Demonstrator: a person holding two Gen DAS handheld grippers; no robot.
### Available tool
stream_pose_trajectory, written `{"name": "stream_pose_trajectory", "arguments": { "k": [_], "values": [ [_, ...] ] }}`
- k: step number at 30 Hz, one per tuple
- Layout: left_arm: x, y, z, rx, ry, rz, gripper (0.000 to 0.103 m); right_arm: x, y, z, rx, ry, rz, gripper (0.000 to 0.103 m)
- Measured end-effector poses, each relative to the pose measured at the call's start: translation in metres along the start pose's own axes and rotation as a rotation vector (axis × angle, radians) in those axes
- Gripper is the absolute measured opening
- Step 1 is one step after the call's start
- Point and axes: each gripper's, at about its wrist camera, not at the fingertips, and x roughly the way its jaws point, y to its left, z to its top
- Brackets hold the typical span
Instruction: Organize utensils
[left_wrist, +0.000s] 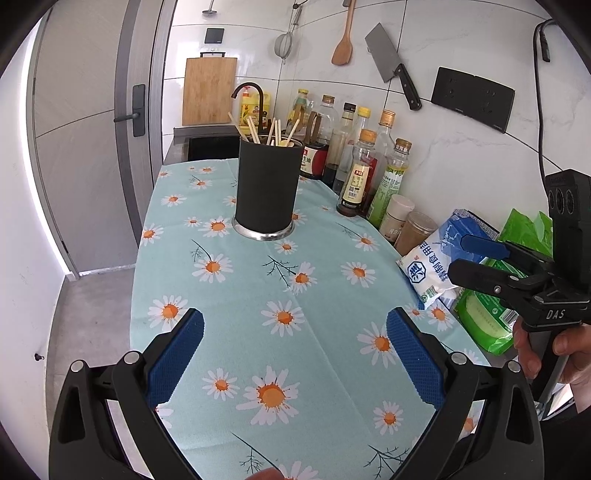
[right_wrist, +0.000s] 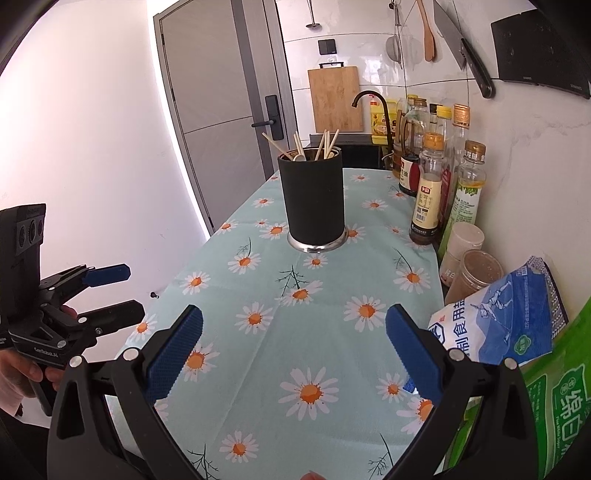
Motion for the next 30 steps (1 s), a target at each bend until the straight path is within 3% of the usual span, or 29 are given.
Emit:
{"name": "stream_pose_trajectory", "arguments": {
  "k": [30],
  "values": [
    [0.011,0.004,0.002,-0.067,0.025,0.015,0.097,0.015,-0.003,0.001,-0.021,0.036,0.037,0.098]
  ]
}}
